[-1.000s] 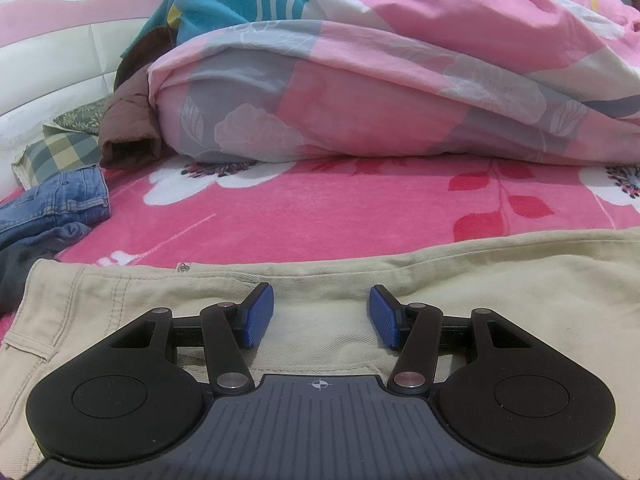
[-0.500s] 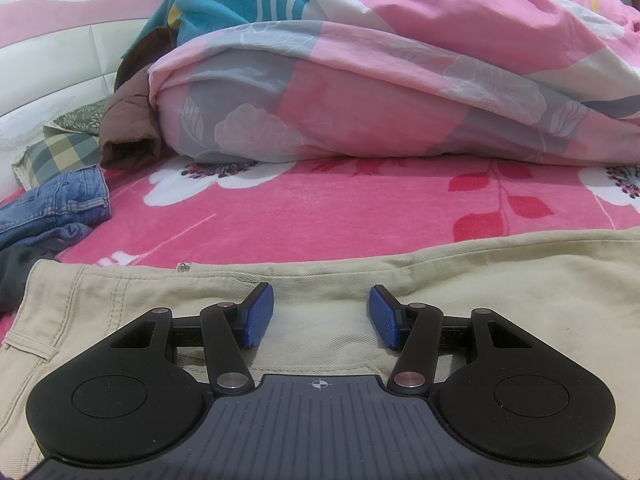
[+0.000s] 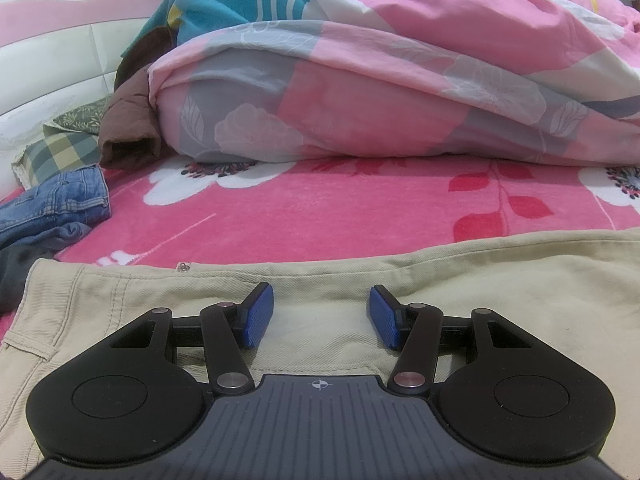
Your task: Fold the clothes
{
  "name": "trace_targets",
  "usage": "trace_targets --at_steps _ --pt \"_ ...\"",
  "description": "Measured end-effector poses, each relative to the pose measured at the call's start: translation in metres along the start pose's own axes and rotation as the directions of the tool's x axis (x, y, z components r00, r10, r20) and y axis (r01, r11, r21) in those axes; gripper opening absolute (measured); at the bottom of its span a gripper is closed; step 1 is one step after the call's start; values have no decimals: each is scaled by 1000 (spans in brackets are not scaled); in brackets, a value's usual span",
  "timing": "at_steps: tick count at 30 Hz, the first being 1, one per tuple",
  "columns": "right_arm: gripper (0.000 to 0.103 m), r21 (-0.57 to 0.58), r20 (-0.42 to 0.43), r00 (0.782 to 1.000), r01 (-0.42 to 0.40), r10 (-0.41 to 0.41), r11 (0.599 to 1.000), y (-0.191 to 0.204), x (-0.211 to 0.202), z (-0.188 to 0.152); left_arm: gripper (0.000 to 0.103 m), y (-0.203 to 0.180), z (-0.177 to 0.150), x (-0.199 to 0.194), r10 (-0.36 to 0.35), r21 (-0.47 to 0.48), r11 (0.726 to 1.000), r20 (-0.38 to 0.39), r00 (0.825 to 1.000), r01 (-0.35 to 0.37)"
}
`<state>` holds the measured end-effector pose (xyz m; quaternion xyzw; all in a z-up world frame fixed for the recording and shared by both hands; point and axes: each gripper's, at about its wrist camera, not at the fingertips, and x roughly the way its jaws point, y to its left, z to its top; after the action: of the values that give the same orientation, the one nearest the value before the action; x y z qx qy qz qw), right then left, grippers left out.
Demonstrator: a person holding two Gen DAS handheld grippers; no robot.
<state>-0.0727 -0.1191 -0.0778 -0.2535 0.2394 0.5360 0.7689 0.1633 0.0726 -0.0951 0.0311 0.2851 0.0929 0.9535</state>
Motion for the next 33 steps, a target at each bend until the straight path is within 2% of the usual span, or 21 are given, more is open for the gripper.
trace_targets --at_steps 3,6,7,8,9,10,11,14,15,17,19,20,22,25,26,27,28,29,30,31,33 --pt "68 -141 -107 991 -91 77 986 20 15 -7 54 0 0 0 -1 -1 1000 0 1000 1" --pt "69 -281 -172 985 -80 32 956 37 27 -23 54 0 0 0 -1 -1 1000 0 1000 1" --pt "64 -315 -182 983 -61 3 947 39 31 -29 54 0 0 0 -1 0 1000 0 1000 1" --pt "48 -339 -175 984 -33 -29 940 40 32 -33 54 0 0 0 -1 0 1000 0 1000 1" --pt "40 -355 -156 986 3 -62 935 39 32 -37 54 0 0 0 -1 0 1000 0 1000 1" --pt "21 -348 -138 987 29 -82 937 37 29 -38 54 0 0 0 -1 0 1000 0 1000 1" --pt "4 -298 -120 989 46 -85 954 30 23 -36 54 0 0 0 -1 0 1000 0 1000 1" --pt "2 -81 -8 991 133 -134 988 -2 -17 -34 54 1 1 0 -1 0 1000 -1 1000 1" --pt "2 6 36 983 182 -182 983 -15 -37 -39 54 1 1 0 -1 1 1000 -1 1000 1" --pt "2 207 112 945 279 -306 938 -45 -83 -51 54 0 0 0 0 2 1000 -1 1000 0" --pt "2 463 187 874 324 -448 825 -77 -140 -77 54 0 0 0 1 3 1000 -1 1000 -1" --pt "2 588 218 823 318 -524 744 -90 -170 -97 54 0 0 0 2 3 1000 -1 1000 -2" --pt "2 795 247 696 252 -674 551 -109 -225 -144 54 0 0 0 3 4 1000 -1 1000 -3" --pt "8 967 162 534 83 -830 243 -118 -275 -226 54 0 0 0 4 6 1000 -1 1000 -4" --pt "23 989 97 500 52 -861 141 -119 -285 -250 54 -1 0 0 5 6 1000 -1 1000 -5" --pt "36 998 15 478 47 -878 43 -119 -292 -272 54 -1 0 0 5 7 1000 -1 1000 -5" --pt "63 998 -64 461 45 -885 -48 -117 -296 -289 54 -1 0 0 6 7 1000 -1 1000 -6" --pt "69 990 -139 447 46 -884 -133 -114 -299 -303 55 -1 0 0 6 8 1000 -1 1000 -6" --pt "69 975 -214 433 45 -875 -216 -111 -302 -316 55 -1 0 0 7 8 1000 -1 1000 -7" --pt "69 965 -245 423 22 -873 -260 -107 -306 -326 55 -1 0 0 7 9 1000 -1 1000 -7" --pt "69 970 -219 392 -13 -893 -244 -100 -314 -328 55 -1 0 0 7 9 1000 -1 1000 -7"
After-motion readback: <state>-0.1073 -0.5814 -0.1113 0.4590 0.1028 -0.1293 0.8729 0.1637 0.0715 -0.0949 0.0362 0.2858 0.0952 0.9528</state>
